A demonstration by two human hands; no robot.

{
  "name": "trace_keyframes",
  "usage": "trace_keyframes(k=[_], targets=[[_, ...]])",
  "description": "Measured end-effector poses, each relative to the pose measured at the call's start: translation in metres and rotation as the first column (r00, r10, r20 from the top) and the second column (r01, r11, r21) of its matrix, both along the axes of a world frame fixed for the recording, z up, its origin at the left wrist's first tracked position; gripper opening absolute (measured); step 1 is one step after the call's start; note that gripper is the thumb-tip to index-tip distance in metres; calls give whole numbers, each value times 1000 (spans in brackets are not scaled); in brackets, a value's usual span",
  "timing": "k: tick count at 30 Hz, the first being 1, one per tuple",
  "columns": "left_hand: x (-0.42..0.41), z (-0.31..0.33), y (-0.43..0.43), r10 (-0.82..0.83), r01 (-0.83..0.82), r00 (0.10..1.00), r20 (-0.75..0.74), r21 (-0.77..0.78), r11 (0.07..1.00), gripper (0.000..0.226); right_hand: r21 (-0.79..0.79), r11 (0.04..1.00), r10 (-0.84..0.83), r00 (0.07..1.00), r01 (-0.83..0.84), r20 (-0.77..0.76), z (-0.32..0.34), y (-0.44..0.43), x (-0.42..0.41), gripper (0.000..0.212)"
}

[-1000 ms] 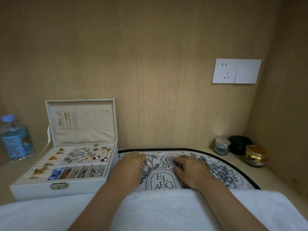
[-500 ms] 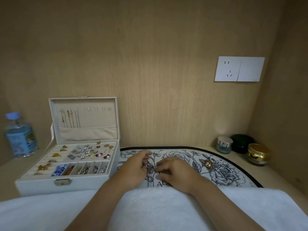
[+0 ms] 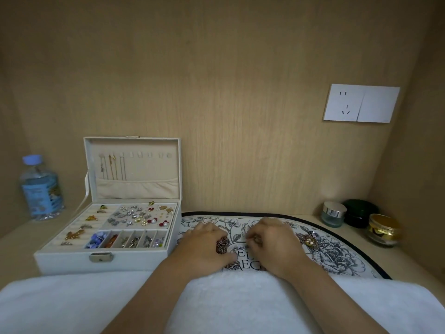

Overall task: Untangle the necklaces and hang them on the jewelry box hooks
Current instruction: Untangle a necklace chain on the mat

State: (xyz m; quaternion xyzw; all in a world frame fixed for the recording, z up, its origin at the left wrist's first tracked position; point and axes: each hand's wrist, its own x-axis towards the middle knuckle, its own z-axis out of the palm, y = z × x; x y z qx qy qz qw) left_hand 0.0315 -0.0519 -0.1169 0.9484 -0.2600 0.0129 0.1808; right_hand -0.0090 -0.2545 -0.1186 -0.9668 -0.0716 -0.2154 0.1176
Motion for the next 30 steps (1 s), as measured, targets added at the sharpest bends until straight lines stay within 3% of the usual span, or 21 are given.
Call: trace_keyframes(k=[2, 5, 9, 12, 14, 18, 23, 27, 30], targets=[[2, -2, -1, 21, -20, 1000, 7, -133, 991, 48, 172, 977, 139, 989, -128, -50, -1, 11, 1, 22], [6, -4, 0, 2, 8, 999, 54, -179, 984, 38, 165, 968, 214, 967, -191, -141, -2, 19, 3, 38], [10, -6, 3, 35, -21, 996, 85, -160, 987, 28, 81, 990, 130, 981, -120, -141, 4, 4, 5, 18], [7, -7, 3, 33, -28, 999, 44, -106, 994, 41, -33, 999, -34, 989, 30, -143, 10, -14, 2, 11], [2, -5, 1, 18, -14, 998, 57, -63, 998, 47, -63, 995, -91, 987, 84, -135, 11, -20, -1, 16], [0, -4, -8, 35, -18, 991, 132, -129, 992, 35, 9, 999, -31, 996, 32, -89, 5, -5, 1, 24], [11, -9, -12, -14, 22, 991, 134, -58, 998, 30, 29, 998, 63, 988, -59, -139, 4, 13, 7, 20], [10, -4, -10, 23, 4, 988, 150, -178, 984, 10, 193, 979, 114, 965, -69, -234, 6, 13, 7, 12], [6, -3, -9, 47, -21, 994, 94, -263, 964, 8, 234, 968, 148, 952, -85, -268, 7, 12, 6, 10]])
